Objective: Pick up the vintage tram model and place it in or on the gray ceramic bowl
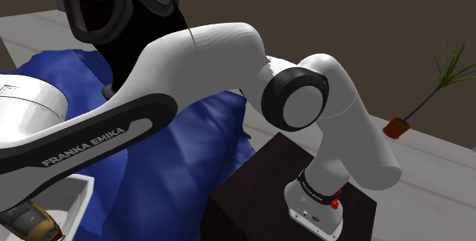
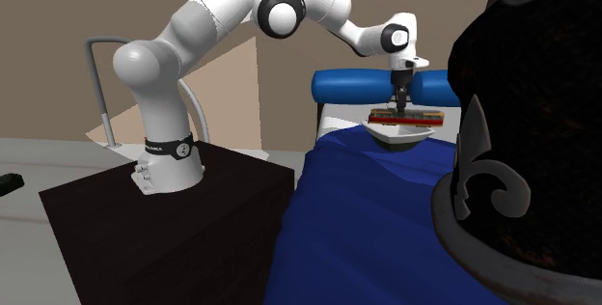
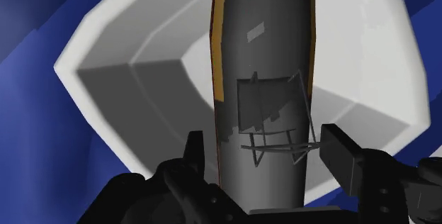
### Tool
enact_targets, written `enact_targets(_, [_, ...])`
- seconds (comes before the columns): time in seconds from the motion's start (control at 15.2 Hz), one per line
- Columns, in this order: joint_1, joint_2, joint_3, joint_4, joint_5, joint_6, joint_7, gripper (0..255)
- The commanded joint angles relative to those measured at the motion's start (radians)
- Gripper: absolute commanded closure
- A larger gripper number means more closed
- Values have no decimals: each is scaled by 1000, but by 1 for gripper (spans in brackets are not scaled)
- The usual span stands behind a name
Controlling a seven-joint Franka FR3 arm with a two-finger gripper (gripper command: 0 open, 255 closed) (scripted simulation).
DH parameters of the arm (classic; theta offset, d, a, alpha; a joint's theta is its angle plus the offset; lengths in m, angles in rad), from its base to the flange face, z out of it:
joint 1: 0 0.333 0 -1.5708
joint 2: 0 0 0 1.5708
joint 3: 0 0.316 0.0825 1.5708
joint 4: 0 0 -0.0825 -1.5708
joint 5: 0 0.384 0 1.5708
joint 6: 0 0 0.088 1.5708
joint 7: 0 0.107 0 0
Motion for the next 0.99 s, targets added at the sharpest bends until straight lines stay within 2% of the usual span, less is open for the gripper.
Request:
enact_targets(0.0, [1, 0, 2, -4, 2, -3, 0, 0])
enact_targets(0.26, [2, 1, 1, -8, 1, 2, 2, 0])
enact_targets(0.53, [3, -55, 14, 23, 17, -83, -7, 0])
enact_targets(0.92, [3, -55, 14, 23, 17, -83, -7, 0])
